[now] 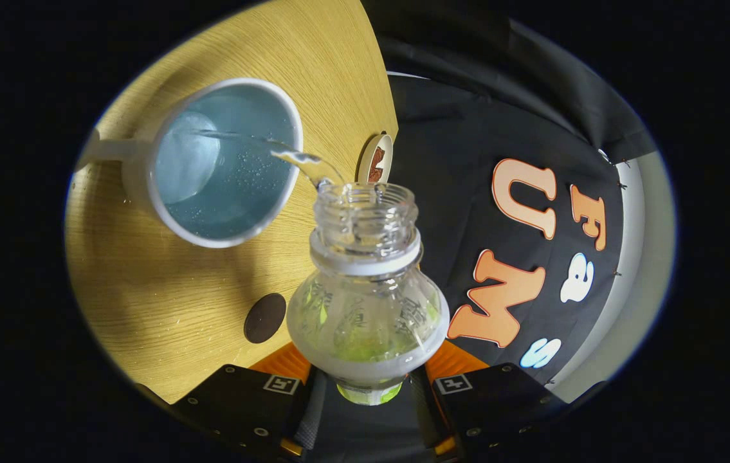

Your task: Take the bottle from table, then pour the juice into the cup, finally place the bottle on the coaster

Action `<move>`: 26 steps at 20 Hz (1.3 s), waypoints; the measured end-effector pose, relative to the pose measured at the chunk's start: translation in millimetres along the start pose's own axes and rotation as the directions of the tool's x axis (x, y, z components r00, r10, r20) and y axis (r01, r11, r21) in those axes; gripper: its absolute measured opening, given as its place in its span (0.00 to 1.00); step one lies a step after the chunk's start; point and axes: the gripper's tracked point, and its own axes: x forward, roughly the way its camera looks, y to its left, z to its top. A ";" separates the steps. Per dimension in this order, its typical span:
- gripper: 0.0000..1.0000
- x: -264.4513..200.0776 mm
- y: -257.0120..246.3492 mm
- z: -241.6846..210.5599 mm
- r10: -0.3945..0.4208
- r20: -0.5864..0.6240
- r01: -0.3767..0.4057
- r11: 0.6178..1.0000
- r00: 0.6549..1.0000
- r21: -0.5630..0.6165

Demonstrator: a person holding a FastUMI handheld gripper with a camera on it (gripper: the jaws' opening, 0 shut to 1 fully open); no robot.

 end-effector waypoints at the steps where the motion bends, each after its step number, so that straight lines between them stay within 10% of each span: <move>1: 0.61 0.9 -1.1 0.2 -0.004 0.002 0.004 1.000 1.000 -0.010; 26: 0.61 6.7 -13.7 -6.5 -0.018 0.005 0.018 0.998 1.000 -0.066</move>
